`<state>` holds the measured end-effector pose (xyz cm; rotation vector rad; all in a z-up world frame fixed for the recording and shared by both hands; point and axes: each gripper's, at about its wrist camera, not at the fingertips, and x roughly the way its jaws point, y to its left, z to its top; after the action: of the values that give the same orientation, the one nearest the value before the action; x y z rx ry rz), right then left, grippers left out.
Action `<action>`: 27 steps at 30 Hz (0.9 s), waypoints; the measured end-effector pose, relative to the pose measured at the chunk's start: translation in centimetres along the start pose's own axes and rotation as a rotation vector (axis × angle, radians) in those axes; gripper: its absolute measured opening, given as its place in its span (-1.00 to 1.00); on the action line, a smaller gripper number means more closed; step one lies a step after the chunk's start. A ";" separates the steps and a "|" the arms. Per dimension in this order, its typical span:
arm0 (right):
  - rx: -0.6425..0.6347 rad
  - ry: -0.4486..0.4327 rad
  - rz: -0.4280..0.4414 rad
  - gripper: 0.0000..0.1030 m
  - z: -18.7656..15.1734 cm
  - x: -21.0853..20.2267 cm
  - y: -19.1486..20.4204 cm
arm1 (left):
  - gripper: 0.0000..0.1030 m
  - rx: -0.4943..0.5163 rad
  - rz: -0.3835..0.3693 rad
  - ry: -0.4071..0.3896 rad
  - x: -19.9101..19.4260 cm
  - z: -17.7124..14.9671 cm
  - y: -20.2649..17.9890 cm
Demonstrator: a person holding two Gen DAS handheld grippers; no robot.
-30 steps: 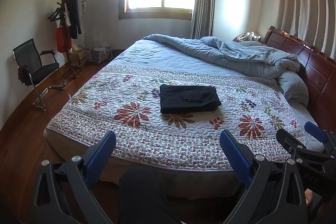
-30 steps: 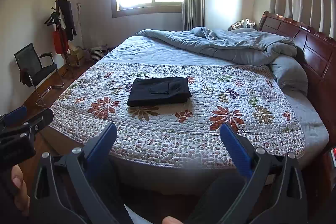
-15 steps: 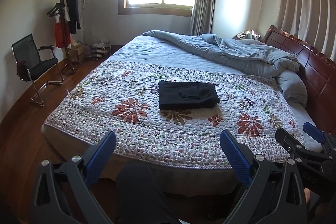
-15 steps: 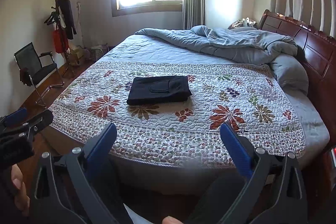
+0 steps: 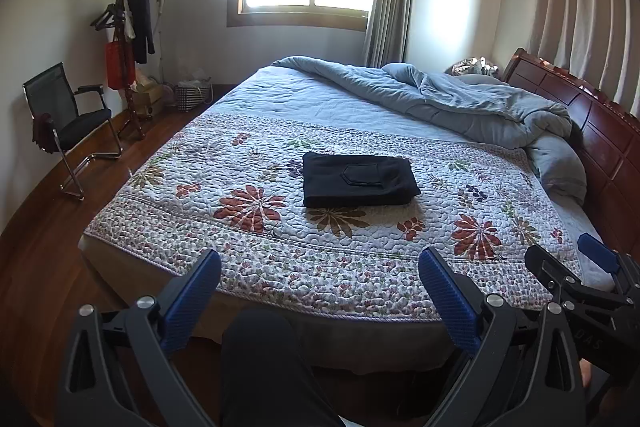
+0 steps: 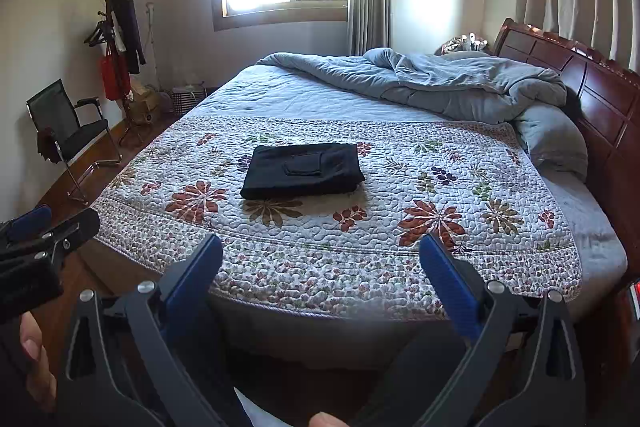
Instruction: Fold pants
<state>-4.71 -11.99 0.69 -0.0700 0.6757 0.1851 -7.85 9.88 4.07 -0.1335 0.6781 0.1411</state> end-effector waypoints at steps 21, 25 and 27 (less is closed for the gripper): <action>-0.005 0.010 -0.003 0.91 -0.4 0.5 -0.1 | 0.93 0.002 0.018 -0.006 -0.1 -0.3 0.2; -0.003 0.014 -0.002 0.91 -0.4 0.5 -0.1 | 0.92 -0.007 -0.018 0.011 0.2 -0.4 0.2; -0.003 0.014 -0.002 0.91 -0.4 0.5 -0.1 | 0.92 -0.012 -0.006 0.014 0.2 -0.3 0.2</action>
<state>-4.57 -12.06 0.03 -0.0749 0.6893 0.1840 -7.88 10.07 3.67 -0.1481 0.6908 0.1382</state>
